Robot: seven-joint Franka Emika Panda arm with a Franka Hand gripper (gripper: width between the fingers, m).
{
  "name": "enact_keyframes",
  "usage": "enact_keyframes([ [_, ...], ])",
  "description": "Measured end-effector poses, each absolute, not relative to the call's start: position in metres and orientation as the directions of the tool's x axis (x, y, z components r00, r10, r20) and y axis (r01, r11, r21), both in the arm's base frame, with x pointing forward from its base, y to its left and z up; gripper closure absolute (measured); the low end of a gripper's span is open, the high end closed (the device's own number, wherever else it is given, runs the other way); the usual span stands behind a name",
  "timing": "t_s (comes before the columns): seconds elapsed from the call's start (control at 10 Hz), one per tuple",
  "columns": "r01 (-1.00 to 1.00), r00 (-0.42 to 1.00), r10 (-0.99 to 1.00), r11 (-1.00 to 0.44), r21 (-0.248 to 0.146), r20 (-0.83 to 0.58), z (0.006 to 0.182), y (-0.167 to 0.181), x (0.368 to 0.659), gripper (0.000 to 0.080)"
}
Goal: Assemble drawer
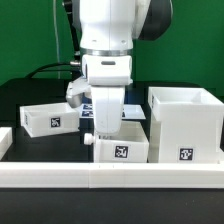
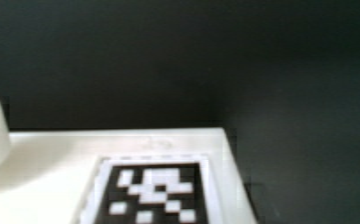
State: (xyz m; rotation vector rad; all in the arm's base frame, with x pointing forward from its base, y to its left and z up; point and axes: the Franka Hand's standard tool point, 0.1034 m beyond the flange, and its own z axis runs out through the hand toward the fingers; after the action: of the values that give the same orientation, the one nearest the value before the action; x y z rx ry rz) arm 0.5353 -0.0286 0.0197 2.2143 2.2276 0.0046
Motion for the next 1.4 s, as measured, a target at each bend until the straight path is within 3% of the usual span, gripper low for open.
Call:
enact_keyframes([
  [1.0,1.0,0.03,0.999,-0.03,-0.006,0.01,0.015,-0.011,0.535,0.0758],
  [1.2,0.999,0.034,0.999,-0.034,0.029,0.017,0.015,-0.007,0.538,0.0758],
  [1.4,0.999,0.038,0.999,-0.038,0.028,0.016,0.014,-0.01,0.537,0.0758],
])
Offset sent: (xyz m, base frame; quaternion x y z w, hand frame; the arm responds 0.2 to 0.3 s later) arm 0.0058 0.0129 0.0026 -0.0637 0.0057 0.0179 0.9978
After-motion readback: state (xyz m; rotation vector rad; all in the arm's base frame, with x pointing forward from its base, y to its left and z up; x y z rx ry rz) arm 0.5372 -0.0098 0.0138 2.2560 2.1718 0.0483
